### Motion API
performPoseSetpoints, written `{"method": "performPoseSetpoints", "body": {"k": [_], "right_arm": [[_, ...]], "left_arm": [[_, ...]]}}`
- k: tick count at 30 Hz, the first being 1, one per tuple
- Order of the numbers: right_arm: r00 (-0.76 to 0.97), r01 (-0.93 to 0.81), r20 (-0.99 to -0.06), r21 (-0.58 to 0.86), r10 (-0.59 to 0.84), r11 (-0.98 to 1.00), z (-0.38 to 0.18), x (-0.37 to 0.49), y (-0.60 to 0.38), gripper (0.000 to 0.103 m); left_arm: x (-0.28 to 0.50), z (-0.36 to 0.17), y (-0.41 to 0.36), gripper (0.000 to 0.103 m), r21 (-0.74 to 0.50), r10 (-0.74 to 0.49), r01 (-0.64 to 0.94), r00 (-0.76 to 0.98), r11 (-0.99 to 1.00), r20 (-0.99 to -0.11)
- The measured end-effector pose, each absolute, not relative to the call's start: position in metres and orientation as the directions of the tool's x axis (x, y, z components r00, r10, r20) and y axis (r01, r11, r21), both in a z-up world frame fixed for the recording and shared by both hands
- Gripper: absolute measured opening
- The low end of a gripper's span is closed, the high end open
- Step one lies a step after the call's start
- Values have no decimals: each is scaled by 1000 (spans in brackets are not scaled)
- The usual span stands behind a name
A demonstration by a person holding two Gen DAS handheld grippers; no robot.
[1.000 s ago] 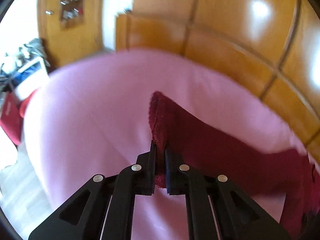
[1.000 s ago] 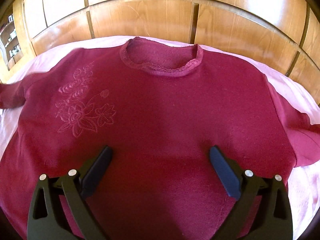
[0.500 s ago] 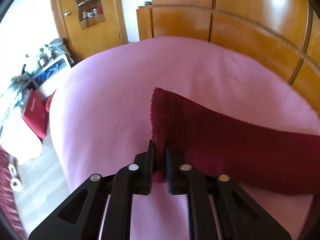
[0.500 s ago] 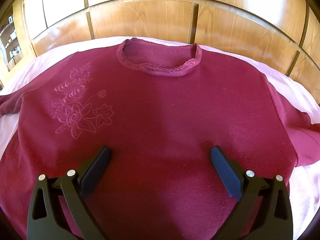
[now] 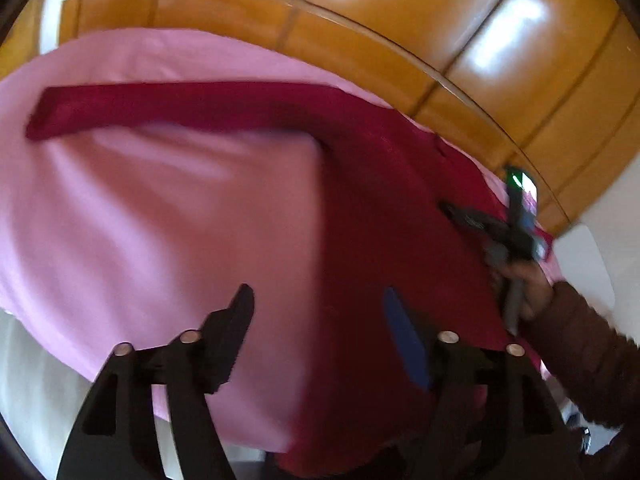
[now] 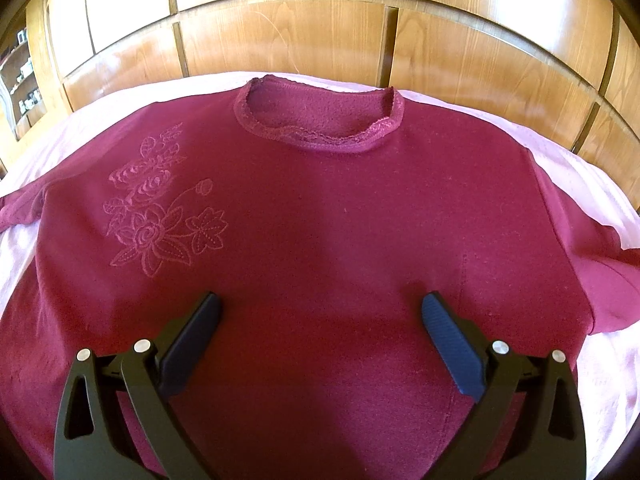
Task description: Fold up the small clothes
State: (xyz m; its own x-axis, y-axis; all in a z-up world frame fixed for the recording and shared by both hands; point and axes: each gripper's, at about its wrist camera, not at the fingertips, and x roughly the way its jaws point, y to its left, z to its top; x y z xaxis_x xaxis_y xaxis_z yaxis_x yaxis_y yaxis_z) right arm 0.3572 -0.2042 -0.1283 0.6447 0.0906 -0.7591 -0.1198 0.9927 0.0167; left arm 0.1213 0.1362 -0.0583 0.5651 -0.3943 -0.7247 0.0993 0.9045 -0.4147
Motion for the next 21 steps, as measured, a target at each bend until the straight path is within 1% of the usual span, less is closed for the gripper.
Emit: {"method": "performPoseSetpoints", "body": {"k": [1, 3, 5, 7, 8, 9, 10, 14, 16, 18, 21], "right_arm": [[645, -119, -759, 15, 89, 993, -128, 357, -204, 101], [647, -117, -758, 13, 86, 993, -128, 356, -204, 101], [649, -115, -756, 9, 82, 993, -128, 356, -203, 100], [651, -115, -755, 7, 81, 993, -128, 355, -204, 100], [650, -114, -755, 9, 81, 993, -128, 355, -204, 100], [650, -114, -756, 7, 79, 994, -128, 356, -203, 100], [651, -113, -755, 3, 76, 994, -128, 356, -203, 100], [657, -109, -751, -6, 68, 994, -127, 355, -203, 101], [656, -106, -751, 2, 71, 994, -127, 355, -204, 101], [656, -105, -752, -2, 67, 994, -127, 354, -204, 101], [644, -103, -762, 5, 71, 995, -126, 355, -205, 101]], "left_arm": [[121, -64, 124, 67, -414, -413, 126, 535, 902, -737], [120, -75, 105, 67, -368, -395, 157, 494, 917, -774], [124, -85, 91, 67, -364, -400, 169, 464, 916, -791], [122, -90, 83, 51, -306, -348, 168, 481, 937, -804], [123, -92, 80, 33, -284, -330, 169, 483, 944, -811], [121, -92, 80, 12, -297, -341, 167, 483, 940, -806], [121, -91, 84, 12, -322, -361, 165, 480, 932, -800], [108, -76, 84, 11, -284, -329, 167, 524, 944, -786], [102, -82, 87, 11, -265, -304, 151, 519, 952, -799], [105, -96, 94, 11, -287, -307, 118, 491, 951, -816], [105, -93, 97, 12, -315, -324, 103, 493, 943, -808]]}}
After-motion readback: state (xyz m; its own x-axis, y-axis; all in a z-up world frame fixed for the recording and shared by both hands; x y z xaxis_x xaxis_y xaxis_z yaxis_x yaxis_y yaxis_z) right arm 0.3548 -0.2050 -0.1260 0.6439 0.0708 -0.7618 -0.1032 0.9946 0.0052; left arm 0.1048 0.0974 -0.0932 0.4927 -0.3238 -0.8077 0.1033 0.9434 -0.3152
